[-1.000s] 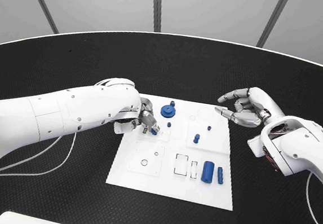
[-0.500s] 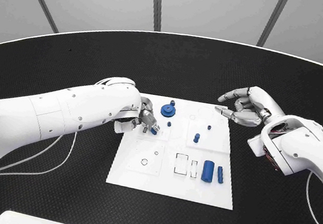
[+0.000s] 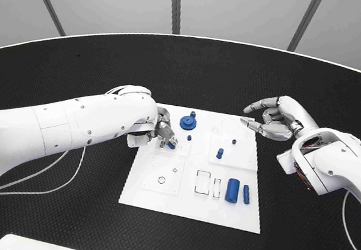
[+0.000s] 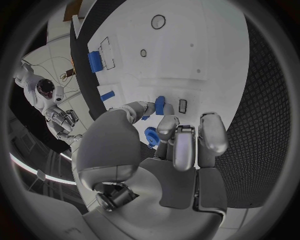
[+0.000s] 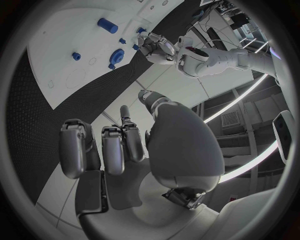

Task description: Assemble the parts on the task board

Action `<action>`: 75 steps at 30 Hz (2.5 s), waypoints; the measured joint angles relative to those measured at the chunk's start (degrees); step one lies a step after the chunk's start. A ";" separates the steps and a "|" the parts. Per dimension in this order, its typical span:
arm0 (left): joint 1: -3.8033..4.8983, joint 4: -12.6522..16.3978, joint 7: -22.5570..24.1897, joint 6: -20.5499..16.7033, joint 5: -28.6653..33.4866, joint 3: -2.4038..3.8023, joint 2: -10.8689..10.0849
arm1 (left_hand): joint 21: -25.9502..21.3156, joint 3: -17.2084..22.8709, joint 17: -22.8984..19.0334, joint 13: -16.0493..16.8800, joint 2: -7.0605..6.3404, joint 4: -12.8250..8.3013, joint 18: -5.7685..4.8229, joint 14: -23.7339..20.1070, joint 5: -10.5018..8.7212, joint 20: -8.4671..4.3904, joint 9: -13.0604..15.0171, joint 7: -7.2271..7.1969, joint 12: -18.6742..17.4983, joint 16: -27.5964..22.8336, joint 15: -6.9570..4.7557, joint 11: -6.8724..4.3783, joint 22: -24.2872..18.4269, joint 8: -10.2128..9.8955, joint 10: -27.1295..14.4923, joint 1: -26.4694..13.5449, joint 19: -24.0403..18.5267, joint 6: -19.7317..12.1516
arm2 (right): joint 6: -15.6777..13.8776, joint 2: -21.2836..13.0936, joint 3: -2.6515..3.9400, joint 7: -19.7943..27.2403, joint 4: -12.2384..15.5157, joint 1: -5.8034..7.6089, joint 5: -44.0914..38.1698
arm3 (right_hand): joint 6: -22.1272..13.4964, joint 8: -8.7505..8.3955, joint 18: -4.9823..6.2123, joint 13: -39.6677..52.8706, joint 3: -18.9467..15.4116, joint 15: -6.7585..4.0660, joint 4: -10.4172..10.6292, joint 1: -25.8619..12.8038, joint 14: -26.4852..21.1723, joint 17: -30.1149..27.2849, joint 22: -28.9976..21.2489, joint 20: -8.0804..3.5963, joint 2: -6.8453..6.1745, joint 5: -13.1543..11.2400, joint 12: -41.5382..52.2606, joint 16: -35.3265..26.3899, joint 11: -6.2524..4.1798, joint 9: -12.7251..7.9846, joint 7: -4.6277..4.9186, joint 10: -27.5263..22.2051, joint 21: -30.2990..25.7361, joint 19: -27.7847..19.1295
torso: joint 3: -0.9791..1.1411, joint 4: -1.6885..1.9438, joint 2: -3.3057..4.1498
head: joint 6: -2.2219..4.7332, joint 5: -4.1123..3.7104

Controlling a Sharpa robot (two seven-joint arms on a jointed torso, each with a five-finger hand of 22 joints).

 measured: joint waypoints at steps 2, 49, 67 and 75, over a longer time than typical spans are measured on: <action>0.00 0.17 0.11 -0.22 -0.02 0.00 -0.06 | 0.00 0.00 0.00 0.05 0.00 0.00 0.00 0.00 0.00 0.00 0.00 0.00 0.00 0.00 0.00 0.00 0.00 0.14 0.00 0.00 0.00 0.00 | -0.02 0.01 0.00 0.01 -0.01 0.00 0.00 | 0.00 0.00 0.00 0.00 0.00 0.00 0.00 0.00 0.00 0.00 0.00 0.00 0.00 0.00 0.00 0.00 0.00 0.00 0.00 0.00 0.00 0.00 | 0.00 0.00 -0.01 | -0.01 0.00; -1.47 3.34 2.11 -6.43 -2.70 -0.02 -2.09 | 0.00 -0.31 0.04 0.55 -0.32 -0.31 0.00 0.21 1.29 -0.21 -0.14 -0.19 0.22 0.00 -0.21 -0.19 0.39 0.04 0.62 -0.32 0.21 0.63 | 0.16 0.28 0.00 0.14 -0.41 -0.01 0.00 | 0.00 0.00 0.00 -0.02 0.00 0.00 0.00 0.00 0.00 -0.02 0.00 0.00 0.00 0.00 0.00 0.00 0.00 0.01 0.00 0.00 0.00 0.00 | -0.01 -0.05 -0.02 | -0.28 0.27; -1.54 3.11 2.19 -5.09 -2.69 -0.03 -2.00 | 0.00 -0.31 0.03 0.60 -0.25 -0.31 0.00 0.21 1.27 -0.21 -0.20 -0.09 0.22 0.00 -0.21 -0.16 0.38 -0.16 0.62 -0.25 0.21 0.70 | 0.20 0.37 -0.01 0.09 -0.49 -0.01 0.00 | 0.00 0.00 0.00 -0.03 -0.01 0.00 -0.01 0.00 0.00 -0.02 0.00 0.00 0.00 0.00 0.00 0.00 0.00 0.02 0.00 0.00 0.00 0.00 | -0.02 -0.04 -0.02 | -0.37 0.31; -1.54 3.06 2.31 -5.46 -2.68 -0.03 -2.00 | 0.00 -0.31 0.02 0.59 -0.25 -0.31 0.00 0.21 1.23 -0.20 -0.21 -0.07 0.22 0.00 -0.21 -0.15 0.38 -0.18 0.62 -0.25 0.20 0.70 | 0.15 0.37 -0.01 0.13 -0.65 -0.01 0.00 | 0.00 0.00 0.00 -0.03 0.00 0.00 0.00 0.00 0.00 -0.02 0.00 0.00 0.00 0.00 0.00 0.00 0.00 0.02 0.00 0.00 0.01 0.00 | -0.02 -0.03 -0.02 | -0.35 0.26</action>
